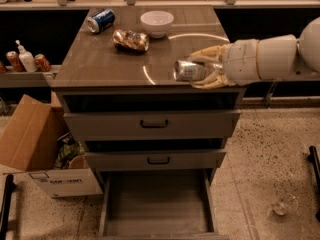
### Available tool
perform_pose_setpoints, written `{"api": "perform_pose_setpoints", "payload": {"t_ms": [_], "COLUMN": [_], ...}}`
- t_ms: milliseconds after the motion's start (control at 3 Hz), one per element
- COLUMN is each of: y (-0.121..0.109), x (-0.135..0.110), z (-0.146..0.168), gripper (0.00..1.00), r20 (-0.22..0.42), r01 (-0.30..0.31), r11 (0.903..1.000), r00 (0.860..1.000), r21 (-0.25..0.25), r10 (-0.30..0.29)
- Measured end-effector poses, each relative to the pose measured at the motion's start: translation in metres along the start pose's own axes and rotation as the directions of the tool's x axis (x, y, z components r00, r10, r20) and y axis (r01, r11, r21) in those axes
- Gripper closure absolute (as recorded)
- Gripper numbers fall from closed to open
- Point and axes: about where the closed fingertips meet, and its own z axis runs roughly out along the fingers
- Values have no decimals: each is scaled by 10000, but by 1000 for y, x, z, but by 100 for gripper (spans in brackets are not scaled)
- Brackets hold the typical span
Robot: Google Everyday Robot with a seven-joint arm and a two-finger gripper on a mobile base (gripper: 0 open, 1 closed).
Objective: Pick redbull can from bottom drawer and place on counter
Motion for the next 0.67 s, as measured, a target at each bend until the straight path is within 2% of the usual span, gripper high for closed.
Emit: {"api": "perform_pose_setpoints", "payload": {"t_ms": [333, 667], "y": [-33, -46], "x": [13, 29], "z": [16, 30], "gripper": [100, 100], "r20": [167, 312], "r01": [-946, -1655], "r11": [9953, 9857], "r00": [9953, 9856], "r21": [-183, -305], "r10": [950, 1664]}}
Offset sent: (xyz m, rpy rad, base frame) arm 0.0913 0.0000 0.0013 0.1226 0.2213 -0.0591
